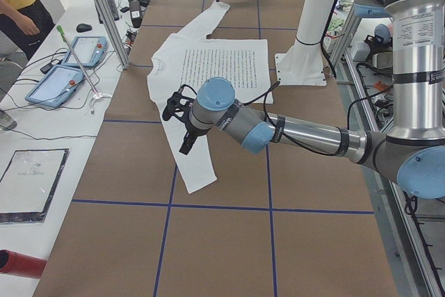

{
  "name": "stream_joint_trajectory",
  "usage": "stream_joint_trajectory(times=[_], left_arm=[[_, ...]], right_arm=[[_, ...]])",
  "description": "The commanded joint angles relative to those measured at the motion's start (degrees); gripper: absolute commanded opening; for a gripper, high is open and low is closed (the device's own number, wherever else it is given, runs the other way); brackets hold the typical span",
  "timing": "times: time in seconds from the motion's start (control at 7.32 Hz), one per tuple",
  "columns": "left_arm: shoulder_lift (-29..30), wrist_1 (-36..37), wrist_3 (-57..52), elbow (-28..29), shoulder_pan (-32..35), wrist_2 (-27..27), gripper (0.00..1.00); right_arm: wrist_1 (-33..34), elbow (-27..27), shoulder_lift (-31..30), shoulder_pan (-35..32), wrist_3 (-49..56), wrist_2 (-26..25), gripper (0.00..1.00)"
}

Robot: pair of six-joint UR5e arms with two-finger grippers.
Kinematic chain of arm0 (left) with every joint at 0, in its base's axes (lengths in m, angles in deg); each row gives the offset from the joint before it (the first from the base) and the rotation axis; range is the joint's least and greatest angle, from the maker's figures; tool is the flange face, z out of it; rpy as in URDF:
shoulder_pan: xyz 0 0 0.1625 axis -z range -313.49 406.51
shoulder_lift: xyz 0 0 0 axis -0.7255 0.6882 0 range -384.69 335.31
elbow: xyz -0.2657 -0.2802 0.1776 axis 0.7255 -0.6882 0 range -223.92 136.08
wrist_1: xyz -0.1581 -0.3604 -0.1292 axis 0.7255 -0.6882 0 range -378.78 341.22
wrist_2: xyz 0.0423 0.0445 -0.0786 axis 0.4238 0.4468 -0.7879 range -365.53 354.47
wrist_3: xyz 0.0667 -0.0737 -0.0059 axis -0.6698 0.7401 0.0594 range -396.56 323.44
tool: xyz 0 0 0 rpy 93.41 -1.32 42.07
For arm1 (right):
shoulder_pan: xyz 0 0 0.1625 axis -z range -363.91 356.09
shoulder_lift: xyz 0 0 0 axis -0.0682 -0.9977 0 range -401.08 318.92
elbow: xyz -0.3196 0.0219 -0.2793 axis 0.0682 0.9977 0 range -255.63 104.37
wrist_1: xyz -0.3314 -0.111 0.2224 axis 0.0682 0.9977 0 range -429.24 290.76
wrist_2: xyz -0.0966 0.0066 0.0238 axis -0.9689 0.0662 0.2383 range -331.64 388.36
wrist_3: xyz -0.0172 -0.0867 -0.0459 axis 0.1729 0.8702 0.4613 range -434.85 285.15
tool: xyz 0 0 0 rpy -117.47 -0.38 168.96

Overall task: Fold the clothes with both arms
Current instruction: 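Grasp the sleeve nearest the right gripper and carry it across the shirt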

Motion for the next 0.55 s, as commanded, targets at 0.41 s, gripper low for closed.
stream_joint_trajectory(times=[0.41], left_arm=[[-0.09,-0.07,0.00,0.20,0.00,0.09,1.00]], right_arm=[[0.95,-4.40,24.66,17.25,-43.01,-14.26,0.00]])
